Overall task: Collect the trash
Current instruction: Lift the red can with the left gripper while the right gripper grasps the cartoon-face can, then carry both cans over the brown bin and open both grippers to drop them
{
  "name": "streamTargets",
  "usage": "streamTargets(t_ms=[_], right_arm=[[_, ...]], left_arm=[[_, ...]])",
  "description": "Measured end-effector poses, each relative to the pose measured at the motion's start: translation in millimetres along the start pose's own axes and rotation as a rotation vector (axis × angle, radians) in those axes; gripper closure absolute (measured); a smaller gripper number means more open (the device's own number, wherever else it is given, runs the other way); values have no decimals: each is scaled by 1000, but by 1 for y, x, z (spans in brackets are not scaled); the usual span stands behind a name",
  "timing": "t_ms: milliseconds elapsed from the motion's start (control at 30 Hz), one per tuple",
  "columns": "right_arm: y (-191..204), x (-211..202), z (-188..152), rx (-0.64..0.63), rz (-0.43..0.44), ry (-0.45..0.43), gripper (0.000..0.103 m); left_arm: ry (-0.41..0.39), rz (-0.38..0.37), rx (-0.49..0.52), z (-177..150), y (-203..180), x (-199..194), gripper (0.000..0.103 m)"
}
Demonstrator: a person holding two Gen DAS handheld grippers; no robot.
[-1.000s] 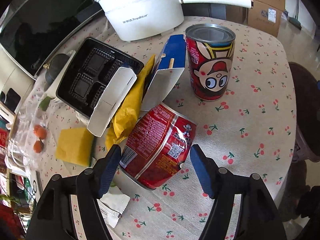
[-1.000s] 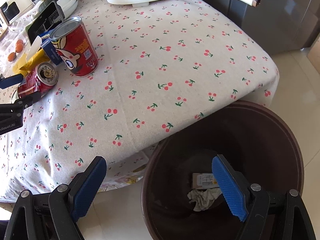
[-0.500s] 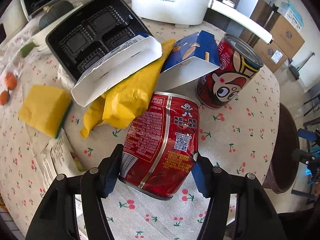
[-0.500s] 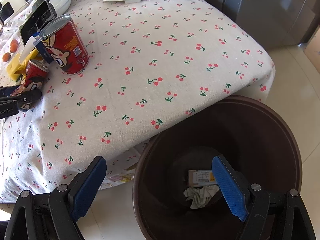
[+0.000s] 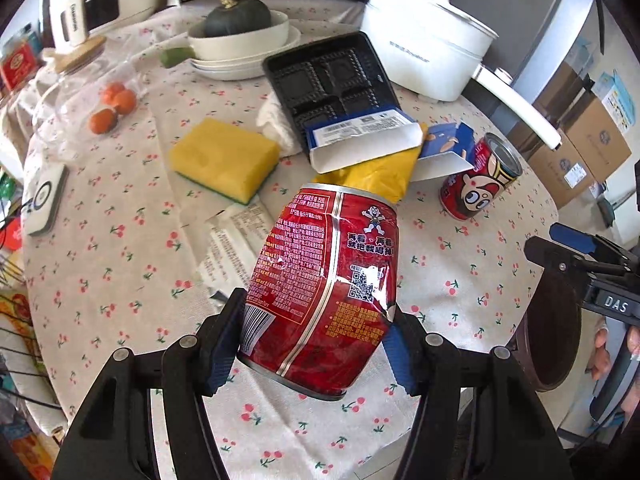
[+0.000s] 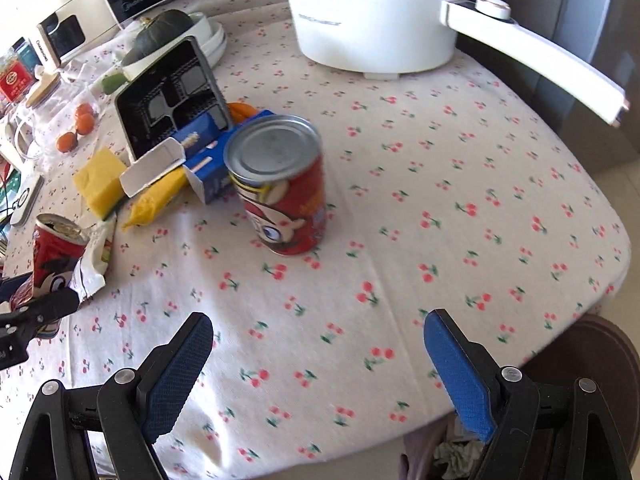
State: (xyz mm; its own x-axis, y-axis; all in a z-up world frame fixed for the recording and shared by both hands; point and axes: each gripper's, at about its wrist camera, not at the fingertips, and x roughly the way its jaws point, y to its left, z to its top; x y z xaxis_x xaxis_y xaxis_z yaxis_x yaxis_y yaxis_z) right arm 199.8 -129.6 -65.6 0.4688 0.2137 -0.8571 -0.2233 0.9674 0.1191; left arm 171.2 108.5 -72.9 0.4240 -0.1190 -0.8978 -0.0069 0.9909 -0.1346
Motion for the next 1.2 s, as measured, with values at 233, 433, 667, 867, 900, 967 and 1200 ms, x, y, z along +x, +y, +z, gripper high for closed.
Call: streamTargets(t_ms=[233,433,667,867,900,967,1200], right_arm=[[21,31,37,-86,-63,-38,17],[18,45,50,-72,-88,-21,34],[14,37,44,-79,-76,-1,48],[4,5,25,-46,-54,-8,48],[2,-2,21,-42,-52,-13,48],[-1,-14,13,-31,-48,-23,48],[-14,-49,-18,15,-36,-43,48]], left_arm=[[-17,-14,-88,-8,26,-11,37],[-20,-10,-87,-6,30,-13,38],[-27,-22,-91,-6,28,-16,37],[-37,-37,-71,-6,17,-20,38],[-39,-40,-67,-6,15,-21,37],[-42,-47,-57,-6,8,-23,37],[-48,-76,-15,-12,-16,-28,37]])
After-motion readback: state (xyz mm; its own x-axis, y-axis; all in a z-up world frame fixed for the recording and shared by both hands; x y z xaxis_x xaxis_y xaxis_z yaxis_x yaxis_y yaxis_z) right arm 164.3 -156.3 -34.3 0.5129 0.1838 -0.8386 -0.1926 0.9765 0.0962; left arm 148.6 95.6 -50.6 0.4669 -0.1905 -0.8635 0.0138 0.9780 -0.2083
